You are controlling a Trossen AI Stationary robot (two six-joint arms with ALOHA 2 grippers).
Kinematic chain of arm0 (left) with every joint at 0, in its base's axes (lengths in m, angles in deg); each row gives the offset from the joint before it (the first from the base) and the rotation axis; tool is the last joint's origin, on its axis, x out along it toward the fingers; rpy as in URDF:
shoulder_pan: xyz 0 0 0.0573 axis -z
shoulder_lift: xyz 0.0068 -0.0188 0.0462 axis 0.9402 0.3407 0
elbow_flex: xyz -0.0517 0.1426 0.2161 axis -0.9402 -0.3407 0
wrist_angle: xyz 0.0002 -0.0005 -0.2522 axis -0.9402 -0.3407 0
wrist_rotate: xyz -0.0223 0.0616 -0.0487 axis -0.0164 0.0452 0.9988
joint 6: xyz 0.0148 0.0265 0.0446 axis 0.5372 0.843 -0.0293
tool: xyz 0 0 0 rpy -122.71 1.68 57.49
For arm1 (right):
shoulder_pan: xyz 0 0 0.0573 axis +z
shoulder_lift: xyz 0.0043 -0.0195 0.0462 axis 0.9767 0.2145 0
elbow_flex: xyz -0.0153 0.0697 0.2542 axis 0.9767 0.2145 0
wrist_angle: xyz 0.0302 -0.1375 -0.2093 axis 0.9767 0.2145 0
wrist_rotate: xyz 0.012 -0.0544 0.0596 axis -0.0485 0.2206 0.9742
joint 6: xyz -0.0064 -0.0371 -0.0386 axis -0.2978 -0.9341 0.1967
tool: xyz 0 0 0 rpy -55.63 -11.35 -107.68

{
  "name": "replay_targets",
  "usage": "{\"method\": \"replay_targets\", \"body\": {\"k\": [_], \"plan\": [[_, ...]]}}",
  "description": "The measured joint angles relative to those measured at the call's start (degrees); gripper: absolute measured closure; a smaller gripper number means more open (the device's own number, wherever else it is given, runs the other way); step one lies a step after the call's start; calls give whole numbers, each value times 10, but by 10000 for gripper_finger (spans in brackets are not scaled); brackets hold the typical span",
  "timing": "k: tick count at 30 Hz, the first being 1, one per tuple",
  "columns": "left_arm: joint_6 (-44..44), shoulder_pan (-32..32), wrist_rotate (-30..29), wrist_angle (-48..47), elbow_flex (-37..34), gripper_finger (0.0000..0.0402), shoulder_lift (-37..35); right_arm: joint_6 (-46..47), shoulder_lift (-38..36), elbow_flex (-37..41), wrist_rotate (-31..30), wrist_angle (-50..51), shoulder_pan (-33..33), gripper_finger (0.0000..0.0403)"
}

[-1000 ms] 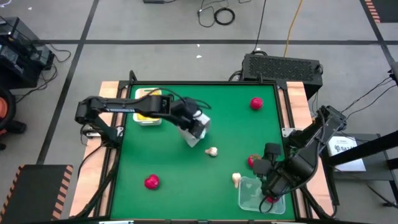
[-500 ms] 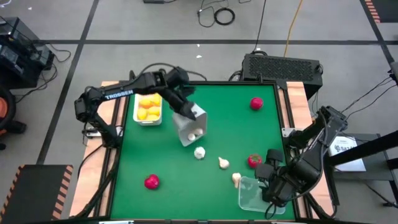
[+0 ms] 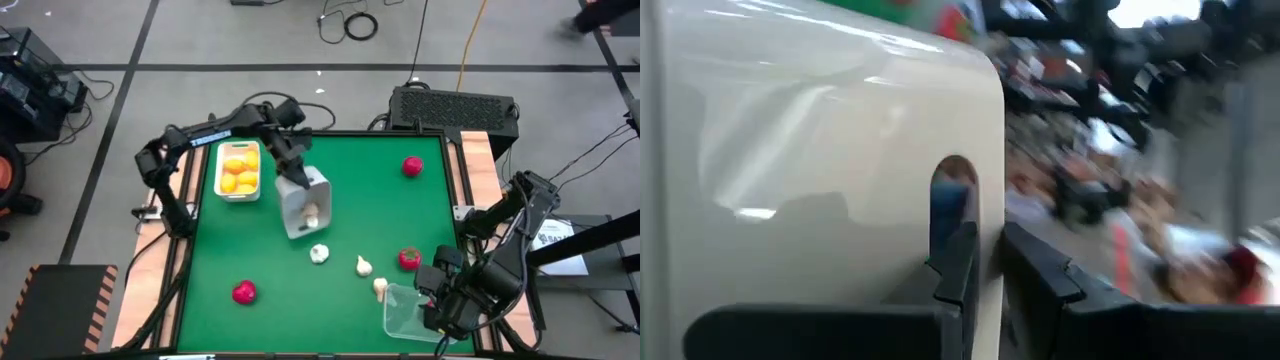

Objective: Sort produce into baskets
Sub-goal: Adjust the gray bin

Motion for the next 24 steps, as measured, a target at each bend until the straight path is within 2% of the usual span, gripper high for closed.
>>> {"method": "replay_targets", "body": {"k": [4,9,15,24], "plan": [[35,5,77,3,0,353,44,6,0,0,0,0,0,26],[72,5,79,2,0,353,109,14,0,0,0,0,-1,26],[163,30,187,3,0,352,164,39,0,0,0,1,-1,26],[187,37,191,10,0,352,178,40,0,0,0,-3,-5,26]]}}
